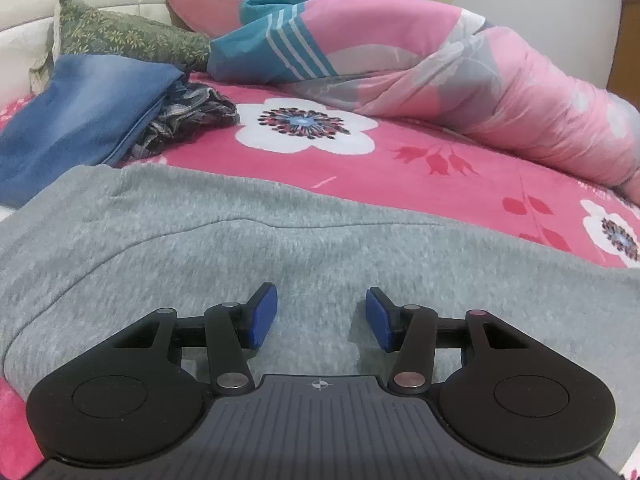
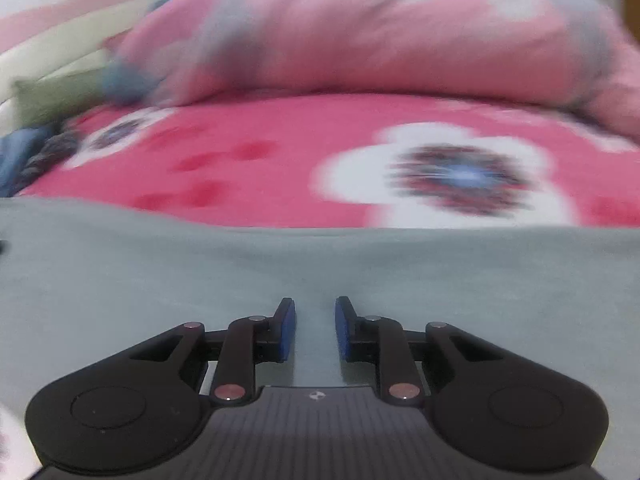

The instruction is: Fold clothes

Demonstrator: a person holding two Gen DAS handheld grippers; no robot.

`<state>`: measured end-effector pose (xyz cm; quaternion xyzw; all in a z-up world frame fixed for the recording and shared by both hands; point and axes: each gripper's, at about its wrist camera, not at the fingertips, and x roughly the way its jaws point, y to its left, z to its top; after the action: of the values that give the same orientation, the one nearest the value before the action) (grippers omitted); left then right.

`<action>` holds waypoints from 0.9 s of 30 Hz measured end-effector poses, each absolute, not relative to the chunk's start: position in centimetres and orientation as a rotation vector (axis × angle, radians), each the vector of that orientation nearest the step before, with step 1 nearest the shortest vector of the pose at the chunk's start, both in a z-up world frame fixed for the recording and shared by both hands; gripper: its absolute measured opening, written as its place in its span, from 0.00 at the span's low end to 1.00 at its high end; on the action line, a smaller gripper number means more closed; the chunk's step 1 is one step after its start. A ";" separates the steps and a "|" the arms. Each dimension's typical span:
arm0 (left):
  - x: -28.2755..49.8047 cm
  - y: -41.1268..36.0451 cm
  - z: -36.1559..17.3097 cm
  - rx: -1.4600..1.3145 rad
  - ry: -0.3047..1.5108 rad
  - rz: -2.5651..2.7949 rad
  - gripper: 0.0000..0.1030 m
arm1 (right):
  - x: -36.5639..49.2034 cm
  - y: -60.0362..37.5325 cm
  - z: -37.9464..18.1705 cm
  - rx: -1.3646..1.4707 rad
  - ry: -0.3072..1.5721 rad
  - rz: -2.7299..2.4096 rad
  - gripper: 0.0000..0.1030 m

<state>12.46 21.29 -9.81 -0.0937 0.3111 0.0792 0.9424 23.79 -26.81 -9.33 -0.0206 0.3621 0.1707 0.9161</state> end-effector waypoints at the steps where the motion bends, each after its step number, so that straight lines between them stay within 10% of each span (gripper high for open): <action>1: 12.6 21.2 -9.8 -0.179 0.637 0.160 0.49 | 23.9 -30.2 -9.4 0.007 0.742 0.262 0.14; 14: 11.3 15.3 -5.8 -0.076 0.546 0.123 0.49 | 14.1 -50.1 -2.3 0.430 0.685 -0.187 0.28; 27: 12.5 -16.2 -5.4 0.194 0.570 -0.724 0.56 | 14.8 -52.8 -5.4 0.782 0.860 -0.176 0.41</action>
<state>12.54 -16.17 -5.38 0.0936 0.2748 -0.3487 0.8911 14.75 -52.76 -5.36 0.3691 0.4057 -0.0828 0.8321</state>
